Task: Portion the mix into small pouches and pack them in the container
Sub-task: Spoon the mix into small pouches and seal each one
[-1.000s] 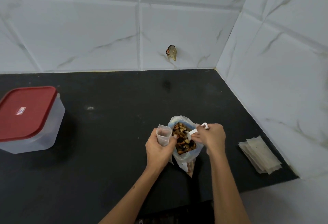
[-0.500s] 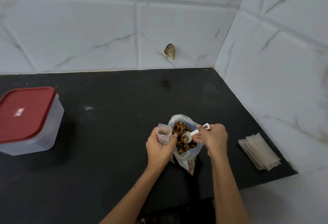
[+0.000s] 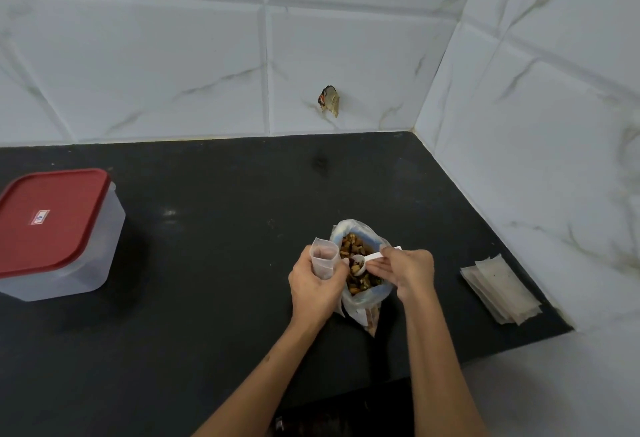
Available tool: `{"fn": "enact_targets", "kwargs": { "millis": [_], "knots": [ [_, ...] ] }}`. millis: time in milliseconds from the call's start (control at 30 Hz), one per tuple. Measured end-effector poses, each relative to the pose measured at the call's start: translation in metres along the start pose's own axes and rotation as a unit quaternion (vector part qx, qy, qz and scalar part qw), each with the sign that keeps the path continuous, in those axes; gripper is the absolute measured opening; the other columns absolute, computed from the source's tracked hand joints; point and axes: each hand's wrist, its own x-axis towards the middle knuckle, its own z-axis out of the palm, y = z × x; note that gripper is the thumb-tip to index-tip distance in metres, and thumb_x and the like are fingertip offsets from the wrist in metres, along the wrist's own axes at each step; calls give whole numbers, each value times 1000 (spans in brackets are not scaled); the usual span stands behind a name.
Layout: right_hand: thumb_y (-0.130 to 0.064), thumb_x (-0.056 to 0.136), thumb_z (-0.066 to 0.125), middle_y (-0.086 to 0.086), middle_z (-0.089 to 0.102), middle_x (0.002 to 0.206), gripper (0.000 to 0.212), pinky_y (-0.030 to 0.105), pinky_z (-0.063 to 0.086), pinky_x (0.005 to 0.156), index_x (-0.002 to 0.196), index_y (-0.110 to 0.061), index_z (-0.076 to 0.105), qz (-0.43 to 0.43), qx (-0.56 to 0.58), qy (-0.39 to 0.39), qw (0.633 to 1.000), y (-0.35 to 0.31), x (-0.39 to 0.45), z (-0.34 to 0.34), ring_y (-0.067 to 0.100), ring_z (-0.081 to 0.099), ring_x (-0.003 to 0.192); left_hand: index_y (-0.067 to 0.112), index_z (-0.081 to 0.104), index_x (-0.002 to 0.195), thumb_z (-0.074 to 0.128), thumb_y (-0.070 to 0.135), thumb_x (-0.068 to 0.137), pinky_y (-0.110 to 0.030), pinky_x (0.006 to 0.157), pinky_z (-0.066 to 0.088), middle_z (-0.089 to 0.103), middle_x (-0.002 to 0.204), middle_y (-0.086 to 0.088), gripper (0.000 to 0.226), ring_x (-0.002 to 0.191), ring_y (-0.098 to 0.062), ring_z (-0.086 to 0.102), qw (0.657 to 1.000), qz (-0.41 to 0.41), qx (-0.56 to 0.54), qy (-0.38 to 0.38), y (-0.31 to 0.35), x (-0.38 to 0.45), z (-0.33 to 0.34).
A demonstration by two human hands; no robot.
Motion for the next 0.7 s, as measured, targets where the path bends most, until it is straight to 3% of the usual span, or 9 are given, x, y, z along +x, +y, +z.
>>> {"fn": "enact_targets", "kwargs": {
  "millis": [100, 200, 333, 533, 700],
  "knots": [
    [1, 89, 62, 26, 68, 80, 10, 33, 58, 73, 92, 9, 58, 29, 49, 4, 998, 4, -1, -1, 27, 71, 70, 12, 62, 84, 69, 36, 71, -29, 68, 57, 66, 81, 0, 28, 78, -8, 66, 1000, -5, 4, 0, 2, -2, 1],
    [0, 89, 62, 24, 68, 79, 8, 31, 58, 71, 86, 6, 58, 37, 86, 13, 996, 7, -3, 3, 25, 71, 70, 11, 62, 83, 70, 35, 70, -30, 68, 57, 65, 81, 1, 28, 77, -7, 65, 1000, -3, 14, -6, 4, -4, 1],
    [1, 89, 62, 25, 67, 75, 11, 30, 61, 59, 94, 10, 59, 45, 74, -25, 996, 4, -2, 2, 25, 70, 66, 11, 63, 84, 67, 45, 65, -36, 70, 58, 67, 82, 0, 39, 79, -11, 66, 1000, -15, 6, -3, 2, -4, -3],
    [-3, 90, 62, 22, 69, 79, 20, 27, 60, 60, 104, 10, 61, -8, 50, 17, 999, 10, -2, 15, 23, 72, 65, 6, 63, 85, 69, 34, 69, -26, 69, 55, 66, 83, 2, 32, 80, -11, 66, 1000, -19, -3, -22, 6, 0, -5],
    [2, 88, 63, 24, 67, 75, 27, 26, 59, 51, 111, 13, 57, 45, 100, -14, 994, 5, -3, 11, 22, 70, 58, 10, 65, 86, 67, 50, 63, -30, 74, 57, 68, 84, 7, 46, 83, -9, 67, 998, -43, -11, -49, 13, -2, -7]
  ]
}}
